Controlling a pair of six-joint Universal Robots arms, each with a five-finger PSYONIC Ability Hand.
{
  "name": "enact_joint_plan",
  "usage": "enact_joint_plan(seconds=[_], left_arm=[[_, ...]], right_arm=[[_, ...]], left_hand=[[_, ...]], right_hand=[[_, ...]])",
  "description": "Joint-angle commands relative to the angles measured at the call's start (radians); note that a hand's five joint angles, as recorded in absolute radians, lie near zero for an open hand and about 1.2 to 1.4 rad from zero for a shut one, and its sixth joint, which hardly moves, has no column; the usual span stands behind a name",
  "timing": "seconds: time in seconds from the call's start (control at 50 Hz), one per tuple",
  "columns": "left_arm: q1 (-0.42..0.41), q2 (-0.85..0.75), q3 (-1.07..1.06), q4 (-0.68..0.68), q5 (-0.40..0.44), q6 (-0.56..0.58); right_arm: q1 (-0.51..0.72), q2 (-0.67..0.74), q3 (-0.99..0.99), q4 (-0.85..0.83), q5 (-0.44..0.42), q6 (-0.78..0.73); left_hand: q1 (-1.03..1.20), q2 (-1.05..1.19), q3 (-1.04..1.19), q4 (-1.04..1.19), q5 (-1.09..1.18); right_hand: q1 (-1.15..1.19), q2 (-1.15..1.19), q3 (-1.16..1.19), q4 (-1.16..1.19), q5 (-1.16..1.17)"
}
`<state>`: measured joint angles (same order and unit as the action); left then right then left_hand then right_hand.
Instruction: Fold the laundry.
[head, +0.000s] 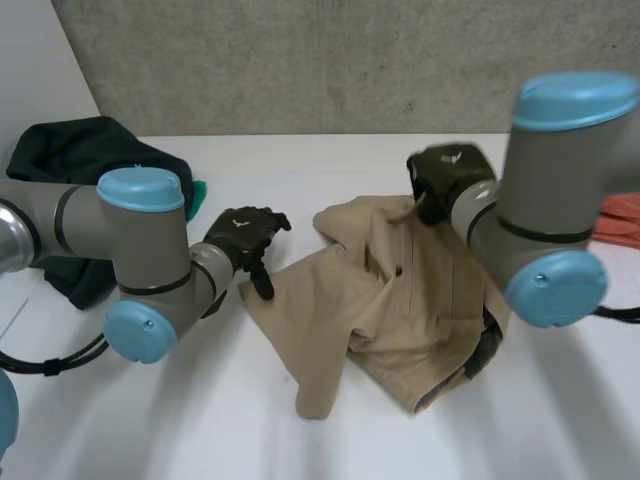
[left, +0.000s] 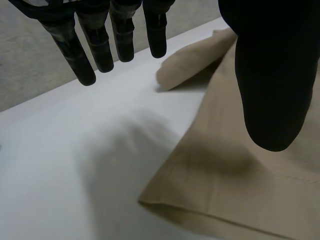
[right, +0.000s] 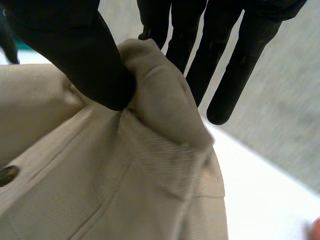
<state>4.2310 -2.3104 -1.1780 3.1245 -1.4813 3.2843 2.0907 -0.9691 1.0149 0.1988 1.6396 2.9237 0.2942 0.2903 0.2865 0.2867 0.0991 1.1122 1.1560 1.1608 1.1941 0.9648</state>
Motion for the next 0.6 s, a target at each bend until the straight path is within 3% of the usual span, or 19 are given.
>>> enact_joint_plan(seconds=[0.02,0.1,0.18,0.22,0.44,0.52,0.6], left_arm=[[-0.011,-0.030,0.034,-0.001,0.070,-0.006],[-0.025,-0.049,0.063,-0.001,0.069,-0.005],[-0.022,-0.058,0.083,-0.003,0.064,-0.003],[-0.020,-0.055,0.072,-0.004,0.065,-0.002],[-0.002,-0.020,0.011,-0.063,0.073,0.005],[-0.003,0.028,0.005,-0.066,0.070,-0.009],[-0.009,0.093,-0.018,-0.064,0.072,-0.035]], right_arm=[[0.002,-0.224,0.169,-0.035,-0.050,-0.123],[-0.001,-0.316,0.243,-0.033,-0.078,-0.150],[-0.012,-0.454,0.321,-0.025,-0.104,-0.181],[-0.017,-0.486,0.347,-0.019,-0.130,-0.186],[-0.124,-0.586,0.421,0.083,-0.216,-0.241],[-0.155,-0.588,0.409,0.083,-0.231,-0.244],[-0.149,-0.588,0.395,0.082,-0.238,-0.239]], left_hand=[[-0.010,-0.006,-0.003,-0.003,0.010],[0.156,0.160,0.164,0.164,0.177],[0.951,0.954,0.958,0.958,0.971],[1.102,1.106,1.109,1.109,1.122],[1.102,1.106,1.110,1.110,1.123],[0.376,0.380,0.384,0.383,0.396],[0.255,0.259,0.262,0.262,0.275]], right_hand=[[0.284,0.240,0.235,0.202,0.257],[0.284,0.240,0.235,0.202,0.257],[0.284,0.240,0.235,0.202,0.257],[0.284,0.240,0.235,0.202,0.257],[0.284,0.240,0.235,0.202,0.257],[0.284,0.240,0.235,0.202,0.257],[0.284,0.240,0.235,0.202,0.257]])
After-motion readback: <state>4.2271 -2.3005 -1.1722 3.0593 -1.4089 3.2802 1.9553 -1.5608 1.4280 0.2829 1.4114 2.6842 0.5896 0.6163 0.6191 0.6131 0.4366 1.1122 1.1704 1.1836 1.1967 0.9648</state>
